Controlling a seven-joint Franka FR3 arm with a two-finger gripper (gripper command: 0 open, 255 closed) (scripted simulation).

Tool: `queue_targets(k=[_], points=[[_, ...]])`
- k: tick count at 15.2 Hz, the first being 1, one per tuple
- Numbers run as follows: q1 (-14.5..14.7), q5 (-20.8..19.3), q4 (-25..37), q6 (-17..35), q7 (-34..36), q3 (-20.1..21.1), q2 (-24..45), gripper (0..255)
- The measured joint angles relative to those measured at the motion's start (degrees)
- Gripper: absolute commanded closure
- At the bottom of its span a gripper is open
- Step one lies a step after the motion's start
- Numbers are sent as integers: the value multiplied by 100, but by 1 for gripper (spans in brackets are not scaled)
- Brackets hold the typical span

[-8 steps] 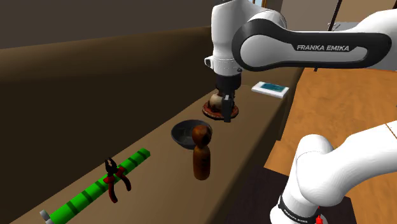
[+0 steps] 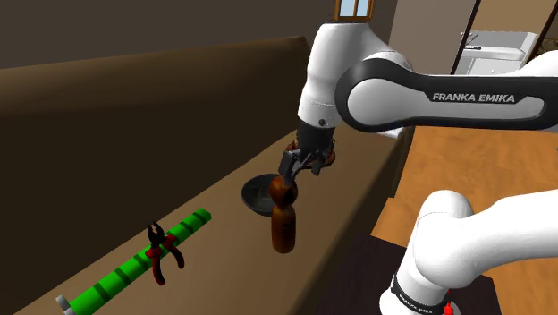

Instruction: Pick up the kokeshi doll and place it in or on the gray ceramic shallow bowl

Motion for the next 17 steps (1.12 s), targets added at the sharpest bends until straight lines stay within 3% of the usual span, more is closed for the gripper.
queue_targets(k=[2,4,9,16,17], points=[[-180,373,-194,539,825,287,-55,0],[-221,501,-348,804,1058,395,-57,0],[-215,609,-681,1238,1123,506,5,0],[-216,621,-731,1319,1118,520,33,0],[-216,621,-731,1319,1118,520,33,255]])
